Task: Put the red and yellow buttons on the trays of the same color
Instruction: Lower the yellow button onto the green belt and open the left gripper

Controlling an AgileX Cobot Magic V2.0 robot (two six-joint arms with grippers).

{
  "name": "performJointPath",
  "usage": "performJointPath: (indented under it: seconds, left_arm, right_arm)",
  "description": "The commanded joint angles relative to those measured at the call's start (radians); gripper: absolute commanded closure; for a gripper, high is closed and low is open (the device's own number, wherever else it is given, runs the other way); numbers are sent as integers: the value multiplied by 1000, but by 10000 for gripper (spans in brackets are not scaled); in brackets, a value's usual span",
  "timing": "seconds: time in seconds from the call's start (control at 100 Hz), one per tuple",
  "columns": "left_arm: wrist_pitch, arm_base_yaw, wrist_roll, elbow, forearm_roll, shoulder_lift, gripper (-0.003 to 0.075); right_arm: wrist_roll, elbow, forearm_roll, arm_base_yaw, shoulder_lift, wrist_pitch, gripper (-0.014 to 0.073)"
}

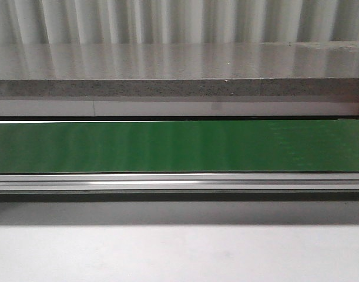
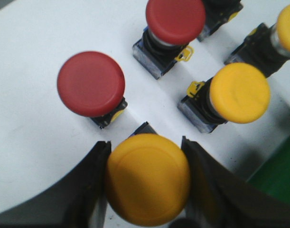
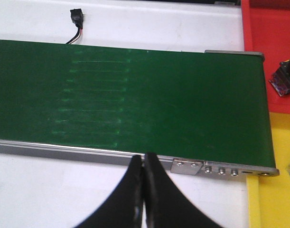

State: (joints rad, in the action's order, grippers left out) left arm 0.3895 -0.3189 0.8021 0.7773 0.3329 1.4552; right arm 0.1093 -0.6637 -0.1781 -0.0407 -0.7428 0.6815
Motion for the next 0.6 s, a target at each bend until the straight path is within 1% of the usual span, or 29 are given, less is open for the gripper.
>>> performJointPath:
  seconds: [0.0,0.07,0.12,0.22,0.32,0.42,0.59]
  left_arm:
    - [-24,4,-10,27,3,-94,740]
    - [-24,21,-44,28,3,-153,740]
    - [-18,38,-99,38,3,-193,740]
    - [59,89,-197,97,-6,-224,740]
    - [143,152,-279,179,-29,-222,740]
    - [204,220,-372,255,-89,-198,740]
    - [295,297,-503,352,-154,-102,740]
  right_arm:
    - [6,-24,-4,0,7,-53,661]
    - [6,-24,-4,0,7,-53,661]
    - [6,-24,-4,0,7,-53,661]
    - [6,-24,-4,0,7,-53,661]
    - [6,-24,-4,0,7,-53,661]
    - [6,-24,-4,0,7,-53,661]
    - [6,-24,-4,0,7,-53,661]
